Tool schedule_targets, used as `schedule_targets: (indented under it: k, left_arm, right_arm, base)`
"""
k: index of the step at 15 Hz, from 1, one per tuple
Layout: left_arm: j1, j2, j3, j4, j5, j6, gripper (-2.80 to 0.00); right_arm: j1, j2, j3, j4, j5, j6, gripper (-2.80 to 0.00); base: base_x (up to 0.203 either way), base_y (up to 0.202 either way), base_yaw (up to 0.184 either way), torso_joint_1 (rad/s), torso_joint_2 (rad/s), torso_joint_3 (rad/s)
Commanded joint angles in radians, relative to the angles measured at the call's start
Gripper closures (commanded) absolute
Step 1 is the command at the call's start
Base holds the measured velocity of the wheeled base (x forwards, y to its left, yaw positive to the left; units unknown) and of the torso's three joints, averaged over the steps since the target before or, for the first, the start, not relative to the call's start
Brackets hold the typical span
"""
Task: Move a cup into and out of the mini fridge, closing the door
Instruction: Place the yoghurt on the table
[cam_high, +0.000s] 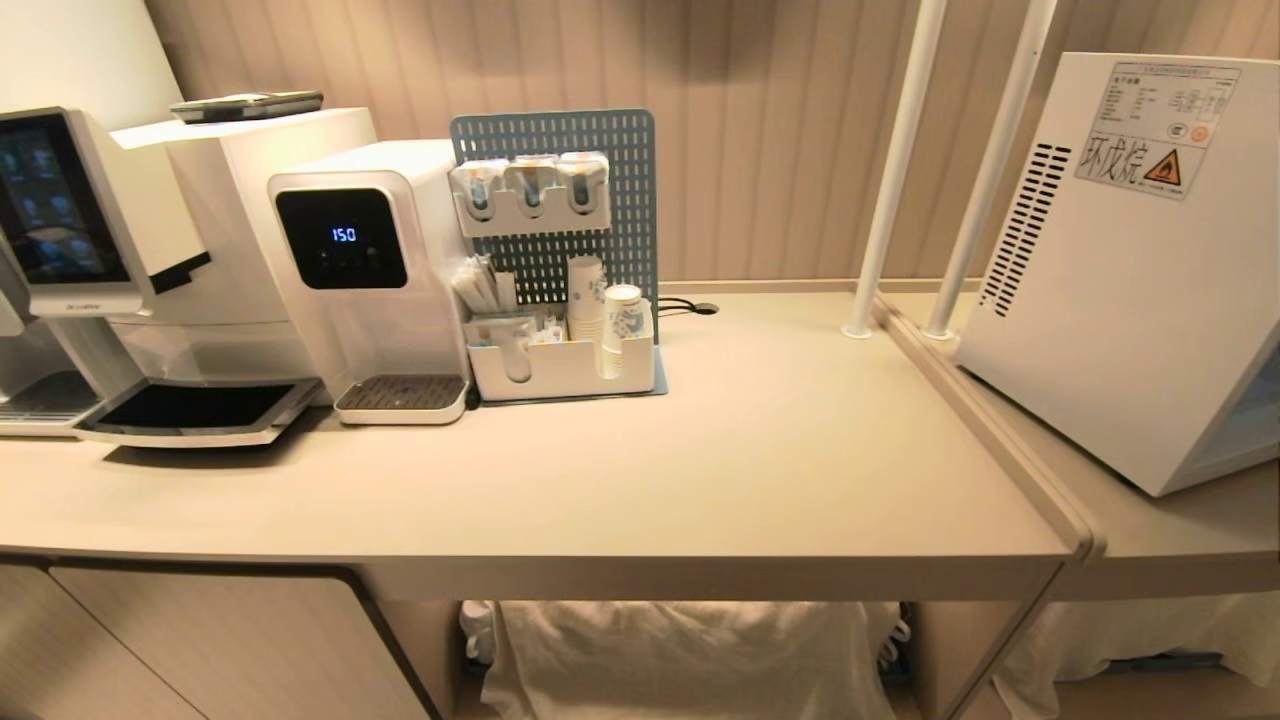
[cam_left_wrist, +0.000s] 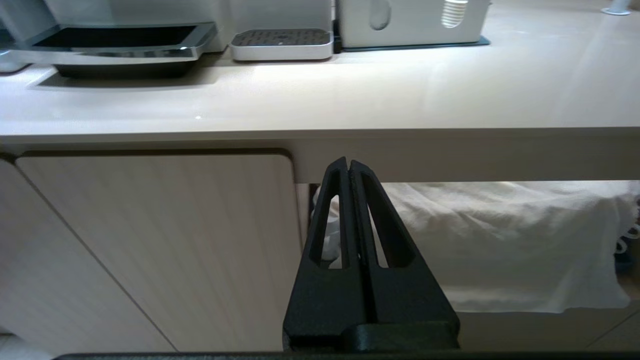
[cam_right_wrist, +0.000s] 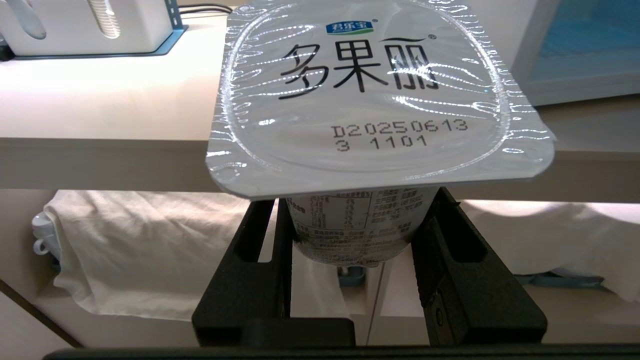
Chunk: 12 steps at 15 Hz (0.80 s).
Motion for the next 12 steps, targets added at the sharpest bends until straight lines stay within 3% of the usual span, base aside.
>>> schedule_targets:
  k: [1, 4, 7, 10, 12]
  left_arm:
    - [0.0, 0.0, 0.0, -0.001, 0.0, 0.0, 0.0]
    - [0.002, 0.0, 0.0, -0.001, 0.0, -0.006, 0.0]
    - [0.0, 0.0, 0.0, -0.001, 0.0, -0.007, 0.0]
    - [0.0, 0.0, 0.0, -0.001, 0.0, -0.003, 0.0]
    - [0.002, 0.0, 0.0, -0.001, 0.0, -0.006, 0.0]
  right_arm:
    - [0.0, 0.003, 0.0, 0.0, 0.0, -0.001, 0.0]
    - [0.0, 0.003, -0.002, 0.003, 0.0, -0.001, 0.0]
    - [0.0, 0.005, -0.037, -0.002, -0.005, 0.009, 0.0]
    - [0.0, 0.147, -0.374, 0.07, -0.014, 0.115, 0.0]
    - [0.002, 0.41, -0.557, 0.12, -0.014, 0.197, 0.0]
  base:
    - [0.0, 0.194, 0.001, 0.0, 0.0, 0.006]
    - [0.0, 0.177, 0.0, 0.002, 0.0, 0.003]
    - [0.0, 0.033, -0.001, 0.001, 0.0, 0.002]
    - [0.0, 0.0, 0.0, 0.0, 0.0, 0.0]
    - [0.0, 0.0, 0.0, 0.0, 0.0, 0.0]
